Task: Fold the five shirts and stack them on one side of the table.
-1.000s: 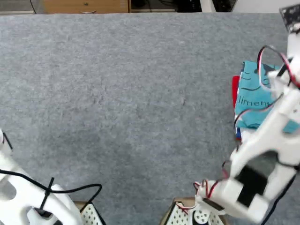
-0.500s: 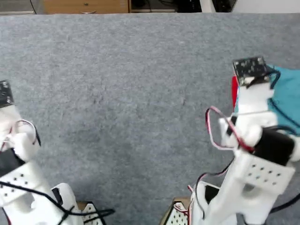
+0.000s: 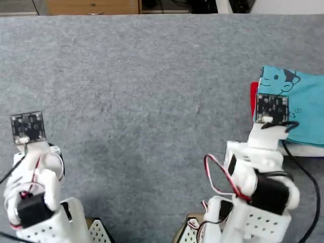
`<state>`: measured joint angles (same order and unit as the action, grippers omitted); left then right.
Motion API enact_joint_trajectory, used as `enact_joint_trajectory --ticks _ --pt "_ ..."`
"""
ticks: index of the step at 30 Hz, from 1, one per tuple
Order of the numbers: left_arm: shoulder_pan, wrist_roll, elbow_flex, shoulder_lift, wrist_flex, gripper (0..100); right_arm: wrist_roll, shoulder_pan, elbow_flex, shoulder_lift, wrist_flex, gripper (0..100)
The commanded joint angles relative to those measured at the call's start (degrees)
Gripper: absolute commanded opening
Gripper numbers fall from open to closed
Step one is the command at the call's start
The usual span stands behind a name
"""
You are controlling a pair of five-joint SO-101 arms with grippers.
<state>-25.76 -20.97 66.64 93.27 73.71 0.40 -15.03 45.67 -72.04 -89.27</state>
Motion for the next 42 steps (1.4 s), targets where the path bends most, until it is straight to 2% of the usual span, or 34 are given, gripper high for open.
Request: enact_joint_trajectory --ticks 1,5,13,19,29,32,38,42 --pt "0.6 2.7 2.1 5.8 -0.4 2 -0.6 0.9 4.8 -5.3 2.0 0.2" --pt "0.5 3.0 6.0 11.3 0.0 2 -0.1 1.8 8.5 -12.2 5.3 0.2" --pt "1.0 5.4 8.2 11.0 -0.2 2 -0.2 8.2 19.3 -21.4 7.7 0.2" --pt "1.0 5.9 15.3 11.0 -0.3 2 -0.2 8.9 27.2 -25.1 14.9 0.2" --pt "0.8 5.8 27.2 11.0 -0.5 2 -0.1 8.9 46.5 -31.3 20.5 0.2" --pt "0.5 6.1 30.2 11.0 -2.9 2 -0.1 9.4 51.4 -34.4 20.2 0.2" --pt "2.1 6.3 30.2 10.9 -3.1 2 -0.2 17.7 51.1 -36.1 19.3 0.2" --pt "2.0 12.8 30.2 10.8 -3.1 2 -0.2 21.3 51.1 -36.0 19.3 0.2"
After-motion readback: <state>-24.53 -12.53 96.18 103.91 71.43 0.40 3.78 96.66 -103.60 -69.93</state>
